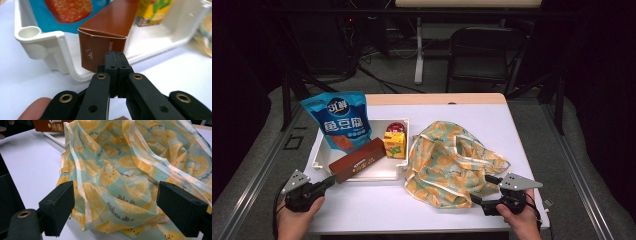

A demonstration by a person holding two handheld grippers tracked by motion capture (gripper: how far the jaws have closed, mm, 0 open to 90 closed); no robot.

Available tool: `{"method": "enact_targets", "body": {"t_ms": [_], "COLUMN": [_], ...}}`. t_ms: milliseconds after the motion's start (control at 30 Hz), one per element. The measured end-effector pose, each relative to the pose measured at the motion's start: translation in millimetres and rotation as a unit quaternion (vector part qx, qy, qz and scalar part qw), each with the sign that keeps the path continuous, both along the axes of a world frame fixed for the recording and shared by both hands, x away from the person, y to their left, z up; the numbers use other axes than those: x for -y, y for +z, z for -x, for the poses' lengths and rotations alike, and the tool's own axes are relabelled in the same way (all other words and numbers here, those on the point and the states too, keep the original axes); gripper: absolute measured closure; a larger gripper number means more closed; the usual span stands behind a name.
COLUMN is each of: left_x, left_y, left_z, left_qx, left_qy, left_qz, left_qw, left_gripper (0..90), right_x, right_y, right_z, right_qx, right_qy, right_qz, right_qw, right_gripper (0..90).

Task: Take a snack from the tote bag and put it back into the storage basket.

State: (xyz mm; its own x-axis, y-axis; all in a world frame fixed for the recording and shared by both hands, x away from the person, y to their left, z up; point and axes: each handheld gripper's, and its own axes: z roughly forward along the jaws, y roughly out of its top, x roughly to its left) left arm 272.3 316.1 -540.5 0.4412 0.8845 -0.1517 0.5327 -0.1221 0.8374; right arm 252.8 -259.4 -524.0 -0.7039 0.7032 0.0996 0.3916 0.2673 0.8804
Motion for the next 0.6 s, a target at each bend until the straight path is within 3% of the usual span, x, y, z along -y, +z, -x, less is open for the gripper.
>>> {"method": "enact_targets", "body": {"t_ms": [200, 400, 600], "left_x": [-2.5, 1.7, 25.9], "left_y": [-6.7, -5.1, -10.8], "left_z": [-19.6, -13.0, -30.6], "left_qx": [-0.018, -0.021, -0.044], "left_qy": [0.052, 0.037, 0.051], "left_qz": [0.001, 0.023, -0.004], "left_qw": [0.9985, 0.9988, 0.9977], "left_gripper": [90.0, 89.3, 90.0], "right_x": [-1.6, 0.7, -2.3], "right_y": [-1.5, -2.0, -0.8], "right_z": [0.2, 1.6, 2.0], "right_qx": [-0.002, -0.002, 0.000], "right_qy": [0.003, -0.001, 0.002], "right_qz": [0.006, 0.002, 0.001], "right_qw": [1.0000, 1.0000, 1.0000], "right_gripper": [15.0, 15.1, 15.1]}}
